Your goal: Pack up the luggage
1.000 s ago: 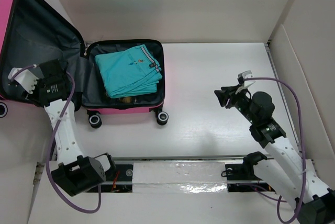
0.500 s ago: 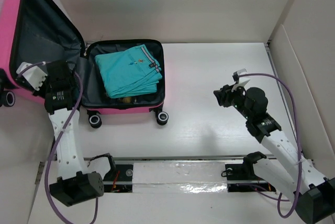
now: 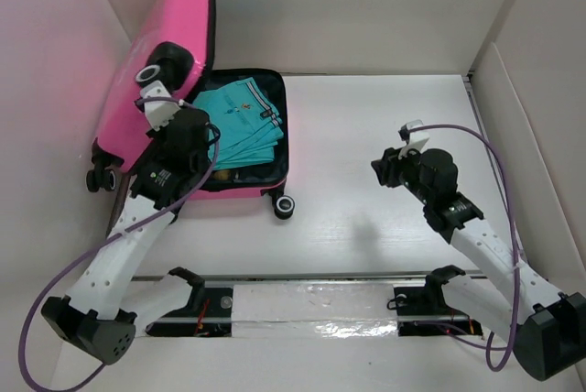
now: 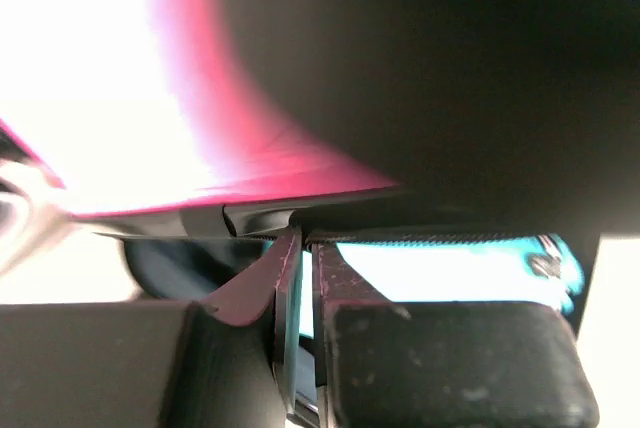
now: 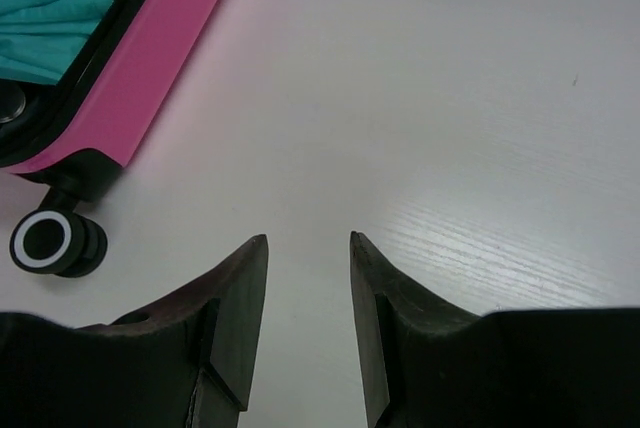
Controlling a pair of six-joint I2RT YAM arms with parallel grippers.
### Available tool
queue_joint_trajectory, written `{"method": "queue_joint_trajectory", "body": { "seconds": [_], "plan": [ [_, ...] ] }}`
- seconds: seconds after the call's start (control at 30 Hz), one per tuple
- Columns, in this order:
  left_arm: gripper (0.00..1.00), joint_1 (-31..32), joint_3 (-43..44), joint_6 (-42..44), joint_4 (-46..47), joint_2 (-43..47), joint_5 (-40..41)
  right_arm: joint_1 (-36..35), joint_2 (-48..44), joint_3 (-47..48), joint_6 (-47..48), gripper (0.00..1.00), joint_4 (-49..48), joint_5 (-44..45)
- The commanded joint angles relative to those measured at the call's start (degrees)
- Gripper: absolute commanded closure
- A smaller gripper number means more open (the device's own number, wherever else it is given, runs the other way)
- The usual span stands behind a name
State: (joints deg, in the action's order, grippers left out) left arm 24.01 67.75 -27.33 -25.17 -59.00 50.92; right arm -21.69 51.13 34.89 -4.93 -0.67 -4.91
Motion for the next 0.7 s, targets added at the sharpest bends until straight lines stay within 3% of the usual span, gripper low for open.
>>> {"method": "queue_joint_trajectory", "body": {
  "seconds": [0.0,0.3,0.57,0.6,0.67],
  "plan": [
    [1.0,4.46,-5.69,-6.23,4.25,-1.55,-8.37,-0.72,0.45,2.37,-0.17,0.56,-3.11,1.83],
    [1.0,6.05,-19.84,-9.05,9.17,3.1,-21.37,-0.72,2.57,2.72,0.01,0.55,-3.29,3.24],
    [1.0,6.05,-22.31,-7.04,8.83,12.76,-26.22,-3.26,5.73,3.34,0.53,0.58,-3.64,6.48],
    [0.93,6.05,-21.87,-6.6,8.12,15.99,-25.96,-3.96,5.99,3.42,0.71,0.6,-3.73,6.75],
    [0.75,6.05,-20.03,-6.42,6.8,19.0,-22.89,-4.75,6.52,3.51,0.8,0.77,-4.25,7.45]
  ]
}}
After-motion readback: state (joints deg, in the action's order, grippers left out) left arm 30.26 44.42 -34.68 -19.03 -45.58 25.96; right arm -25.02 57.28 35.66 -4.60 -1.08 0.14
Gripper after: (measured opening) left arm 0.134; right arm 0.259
